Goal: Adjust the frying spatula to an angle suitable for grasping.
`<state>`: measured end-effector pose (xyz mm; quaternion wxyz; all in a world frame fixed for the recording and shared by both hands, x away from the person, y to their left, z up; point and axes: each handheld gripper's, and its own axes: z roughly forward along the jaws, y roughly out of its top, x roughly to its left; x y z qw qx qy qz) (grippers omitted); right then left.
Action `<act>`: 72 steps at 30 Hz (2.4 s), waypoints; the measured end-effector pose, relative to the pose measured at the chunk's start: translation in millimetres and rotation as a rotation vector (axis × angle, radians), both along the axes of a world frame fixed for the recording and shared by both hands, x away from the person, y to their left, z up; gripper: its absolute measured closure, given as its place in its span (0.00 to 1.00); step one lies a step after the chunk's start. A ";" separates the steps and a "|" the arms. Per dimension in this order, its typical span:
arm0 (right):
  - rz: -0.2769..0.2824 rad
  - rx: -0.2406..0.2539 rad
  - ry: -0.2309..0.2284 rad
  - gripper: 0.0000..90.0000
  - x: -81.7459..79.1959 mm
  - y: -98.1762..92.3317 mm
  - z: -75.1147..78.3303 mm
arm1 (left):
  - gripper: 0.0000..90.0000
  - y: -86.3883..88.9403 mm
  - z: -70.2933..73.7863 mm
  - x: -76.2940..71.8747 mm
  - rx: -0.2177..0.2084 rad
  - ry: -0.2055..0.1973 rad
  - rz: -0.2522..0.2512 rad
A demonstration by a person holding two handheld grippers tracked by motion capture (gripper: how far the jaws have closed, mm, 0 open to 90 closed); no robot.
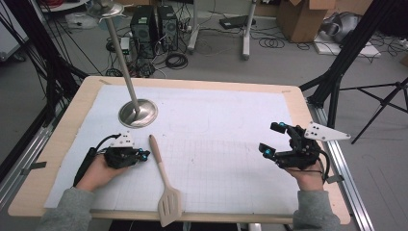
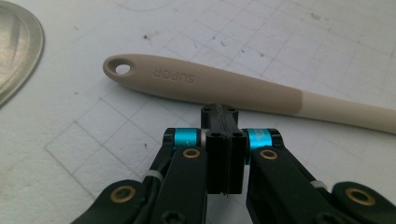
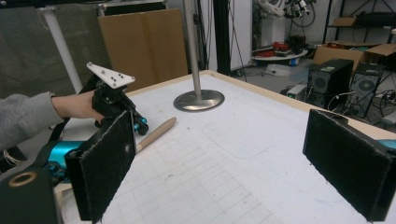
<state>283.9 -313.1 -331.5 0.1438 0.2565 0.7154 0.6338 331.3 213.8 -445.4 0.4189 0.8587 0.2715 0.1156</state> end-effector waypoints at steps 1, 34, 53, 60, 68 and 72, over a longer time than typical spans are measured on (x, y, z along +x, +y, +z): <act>0.000 0.002 0.000 0.09 -0.5 -0.4 0.0 | 0.99 -0.8 0.1 0.4 -0.001 -0.003 0.001; -0.061 -0.014 0.015 0.10 -22.7 -16.4 -2.8 | 1.00 -41.0 2.9 16.6 -0.025 -0.029 0.001; -0.076 -0.005 0.015 0.10 -26.5 -24.1 -4.4 | 1.00 -62.3 13.9 6.2 -0.052 -0.041 -0.058; -0.072 0.002 0.012 0.10 -26.8 -24.2 -3.3 | 0.99 -89.7 13.9 -14.3 -0.014 -0.005 -0.153; -0.075 0.014 0.003 0.09 -26.4 -26.0 -3.0 | 0.99 -98.4 7.1 -26.5 0.014 0.022 -0.197; -0.072 0.016 0.010 0.09 -26.6 -26.9 -2.9 | 0.99 -98.2 3.7 -28.4 0.025 0.031 -0.208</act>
